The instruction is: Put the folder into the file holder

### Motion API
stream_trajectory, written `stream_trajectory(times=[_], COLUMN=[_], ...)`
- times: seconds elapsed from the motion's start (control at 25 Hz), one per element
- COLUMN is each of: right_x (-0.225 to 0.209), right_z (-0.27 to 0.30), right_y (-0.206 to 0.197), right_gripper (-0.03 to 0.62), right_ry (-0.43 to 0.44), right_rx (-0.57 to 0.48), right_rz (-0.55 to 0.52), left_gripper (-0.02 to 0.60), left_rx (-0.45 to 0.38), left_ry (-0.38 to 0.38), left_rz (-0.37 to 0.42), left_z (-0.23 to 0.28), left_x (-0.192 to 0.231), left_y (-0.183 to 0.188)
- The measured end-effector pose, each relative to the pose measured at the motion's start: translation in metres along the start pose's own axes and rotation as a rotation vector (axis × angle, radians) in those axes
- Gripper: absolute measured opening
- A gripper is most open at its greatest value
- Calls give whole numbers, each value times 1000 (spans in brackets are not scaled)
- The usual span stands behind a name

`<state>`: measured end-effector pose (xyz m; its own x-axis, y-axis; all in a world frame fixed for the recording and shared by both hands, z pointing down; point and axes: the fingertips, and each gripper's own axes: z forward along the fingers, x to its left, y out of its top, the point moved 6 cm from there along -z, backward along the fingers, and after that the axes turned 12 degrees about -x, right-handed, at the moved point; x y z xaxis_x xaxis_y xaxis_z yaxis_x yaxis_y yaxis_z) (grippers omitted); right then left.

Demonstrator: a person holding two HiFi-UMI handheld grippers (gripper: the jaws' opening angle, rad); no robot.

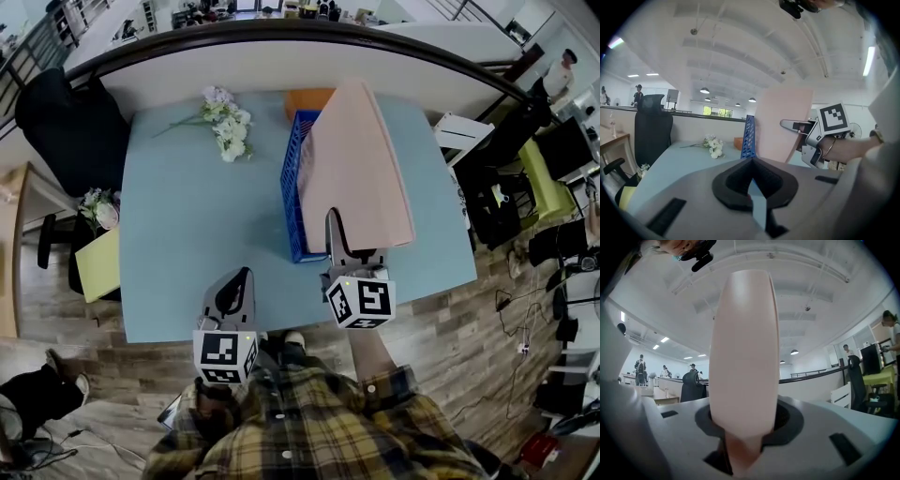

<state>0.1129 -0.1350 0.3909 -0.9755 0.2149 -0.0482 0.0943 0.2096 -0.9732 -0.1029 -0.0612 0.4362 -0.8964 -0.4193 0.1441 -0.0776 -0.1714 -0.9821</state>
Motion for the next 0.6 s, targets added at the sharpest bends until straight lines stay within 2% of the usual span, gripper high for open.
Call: stream_trajectory(times=[0.6], right_x=[1], right_z=[9], right_y=[-37], right_gripper=[166], right_ry=[5], right_rx=[98], right_rz=[-8], left_gripper=[-9], left_rx=[30], left_ry=[10], left_rz=[-12], left_z=[3], left_x=[7], left_y=[-8])
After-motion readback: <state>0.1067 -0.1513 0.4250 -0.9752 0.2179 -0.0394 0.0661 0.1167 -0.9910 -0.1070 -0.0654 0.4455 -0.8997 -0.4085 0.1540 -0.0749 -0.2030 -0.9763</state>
